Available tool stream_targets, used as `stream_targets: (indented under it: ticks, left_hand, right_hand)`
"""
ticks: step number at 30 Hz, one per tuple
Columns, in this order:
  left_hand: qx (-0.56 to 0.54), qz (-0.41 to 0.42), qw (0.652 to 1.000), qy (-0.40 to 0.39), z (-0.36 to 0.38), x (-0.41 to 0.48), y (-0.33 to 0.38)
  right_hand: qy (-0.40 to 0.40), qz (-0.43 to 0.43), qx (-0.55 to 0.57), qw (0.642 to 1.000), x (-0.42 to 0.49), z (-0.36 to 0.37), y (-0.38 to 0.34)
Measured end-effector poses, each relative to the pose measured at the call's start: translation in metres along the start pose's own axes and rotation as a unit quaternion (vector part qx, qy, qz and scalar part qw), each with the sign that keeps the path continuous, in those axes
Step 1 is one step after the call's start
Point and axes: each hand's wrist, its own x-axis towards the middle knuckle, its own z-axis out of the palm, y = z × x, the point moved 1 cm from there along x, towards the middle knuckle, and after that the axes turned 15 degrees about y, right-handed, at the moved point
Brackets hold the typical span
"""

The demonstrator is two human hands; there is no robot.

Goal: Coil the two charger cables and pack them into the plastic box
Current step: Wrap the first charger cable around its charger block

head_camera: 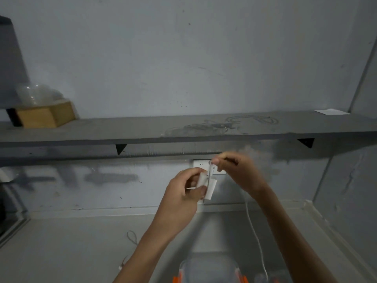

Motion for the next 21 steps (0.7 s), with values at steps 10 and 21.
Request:
stream_targets:
  ticks: [10,21]
  left_hand:
    - [-0.157,-0.202,0.965,0.052,-0.003,0.025,-0.026]
    - [-0.096,-0.204,0.966,0.129,-0.003,0.041,-0.058]
  right_hand:
    - [-0.024,0.212,0.131,0.968,-0.077,0.057,0.019]
    - [-0.148,0.025,-0.114,0.982,-0.113,0.025,-0.011]
